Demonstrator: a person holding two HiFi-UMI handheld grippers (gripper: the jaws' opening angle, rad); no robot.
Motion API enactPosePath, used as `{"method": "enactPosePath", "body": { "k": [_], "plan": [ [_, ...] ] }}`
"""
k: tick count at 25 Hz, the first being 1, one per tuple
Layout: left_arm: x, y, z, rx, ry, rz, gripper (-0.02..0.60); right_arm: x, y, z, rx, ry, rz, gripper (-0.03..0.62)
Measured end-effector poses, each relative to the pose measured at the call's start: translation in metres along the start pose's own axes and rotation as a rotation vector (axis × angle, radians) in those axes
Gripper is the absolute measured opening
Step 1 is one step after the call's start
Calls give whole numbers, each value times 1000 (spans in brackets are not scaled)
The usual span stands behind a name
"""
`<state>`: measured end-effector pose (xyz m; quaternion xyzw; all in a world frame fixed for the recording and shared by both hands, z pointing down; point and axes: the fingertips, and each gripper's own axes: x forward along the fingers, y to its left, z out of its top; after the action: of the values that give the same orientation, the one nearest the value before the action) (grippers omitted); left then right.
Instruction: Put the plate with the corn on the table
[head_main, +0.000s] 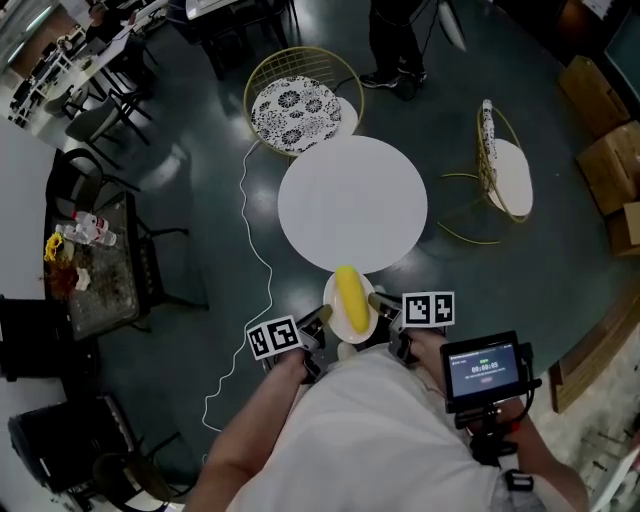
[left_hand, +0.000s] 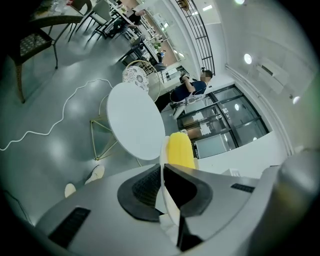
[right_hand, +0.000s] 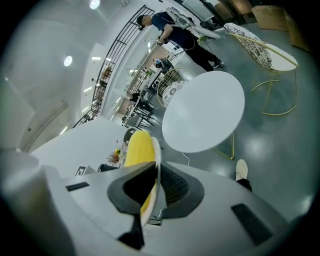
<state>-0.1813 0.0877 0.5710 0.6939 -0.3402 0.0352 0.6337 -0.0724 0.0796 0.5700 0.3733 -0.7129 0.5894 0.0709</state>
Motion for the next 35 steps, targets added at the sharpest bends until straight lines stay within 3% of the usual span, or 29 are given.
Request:
{"method": "enactPosePath", "body": {
  "k": [4, 9, 17, 24, 35],
  "plan": [
    [27, -4, 27, -1, -4, 12, 29, 11, -11, 36, -3, 23, 8, 40],
    [89, -16, 74, -3, -19, 32, 29, 24, -43, 110, -25, 56, 27, 41],
    [72, -20, 84, 7, -45, 52, 29, 30, -22, 113, -66, 78, 35, 41],
    [130, -27, 117, 16, -80, 105, 29, 41, -57, 174, -91, 122, 72, 40],
    [156, -9, 123, 21, -44, 121, 31, 59, -86, 179, -63, 129, 54, 41]
  ]
}}
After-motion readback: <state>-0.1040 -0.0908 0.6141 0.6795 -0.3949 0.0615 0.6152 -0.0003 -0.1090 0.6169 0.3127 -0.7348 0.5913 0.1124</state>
